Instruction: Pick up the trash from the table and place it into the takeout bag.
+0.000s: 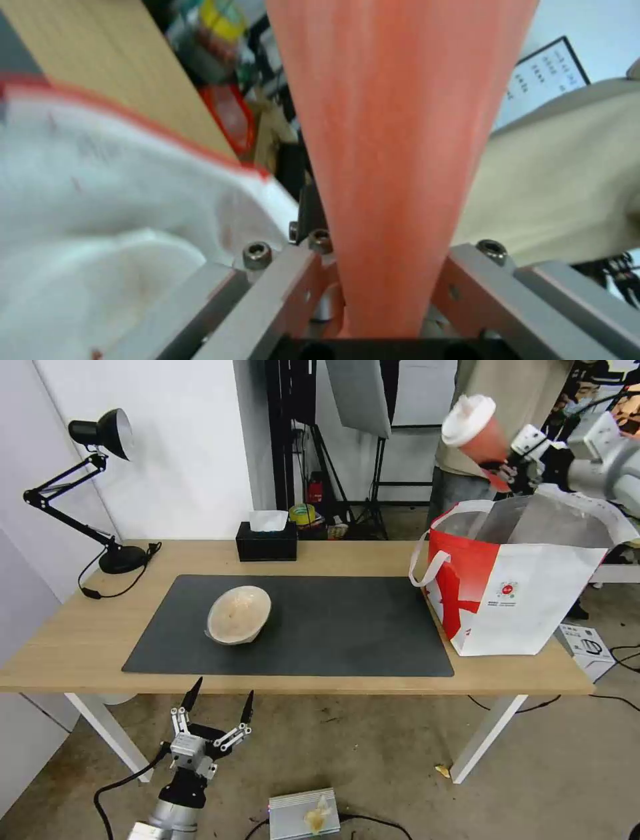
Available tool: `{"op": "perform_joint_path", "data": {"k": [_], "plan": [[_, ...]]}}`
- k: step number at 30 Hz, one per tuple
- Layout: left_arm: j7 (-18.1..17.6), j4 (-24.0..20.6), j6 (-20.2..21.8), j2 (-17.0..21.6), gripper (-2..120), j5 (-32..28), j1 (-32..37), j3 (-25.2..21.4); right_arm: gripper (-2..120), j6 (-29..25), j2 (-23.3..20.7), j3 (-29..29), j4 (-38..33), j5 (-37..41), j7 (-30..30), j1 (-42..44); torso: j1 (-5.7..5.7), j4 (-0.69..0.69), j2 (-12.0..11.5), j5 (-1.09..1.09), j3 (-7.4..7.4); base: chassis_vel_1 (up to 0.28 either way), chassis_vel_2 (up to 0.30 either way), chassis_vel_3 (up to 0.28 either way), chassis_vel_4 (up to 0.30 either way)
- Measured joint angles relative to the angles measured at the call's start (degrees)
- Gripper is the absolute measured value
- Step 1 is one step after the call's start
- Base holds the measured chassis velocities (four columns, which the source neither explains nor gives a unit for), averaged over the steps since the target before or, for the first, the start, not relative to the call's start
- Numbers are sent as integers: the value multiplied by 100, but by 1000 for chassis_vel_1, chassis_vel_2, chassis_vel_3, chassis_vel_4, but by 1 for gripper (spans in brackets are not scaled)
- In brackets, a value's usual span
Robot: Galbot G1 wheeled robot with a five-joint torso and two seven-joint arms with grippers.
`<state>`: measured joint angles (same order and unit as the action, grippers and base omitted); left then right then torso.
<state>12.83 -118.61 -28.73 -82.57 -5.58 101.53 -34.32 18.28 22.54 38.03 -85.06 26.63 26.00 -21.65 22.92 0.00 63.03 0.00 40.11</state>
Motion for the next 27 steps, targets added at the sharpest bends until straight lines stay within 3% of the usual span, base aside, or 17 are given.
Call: {"op": "perform_joint_path", "data": {"k": [17, 27], "plan": [[205, 10, -79, -36, 100, -85, 55, 9, 3, -250, -416, -596, 437, -1260, 577, 679, 0, 0, 0, 0, 0, 0, 0, 0, 0], [221, -113, -95, -106, 100, -78, 87, 23, 3, -486, -410, -750, 960, -1663, 626, 872, 0, -1, 0, 1, 0, 0, 0, 0, 0]]}}
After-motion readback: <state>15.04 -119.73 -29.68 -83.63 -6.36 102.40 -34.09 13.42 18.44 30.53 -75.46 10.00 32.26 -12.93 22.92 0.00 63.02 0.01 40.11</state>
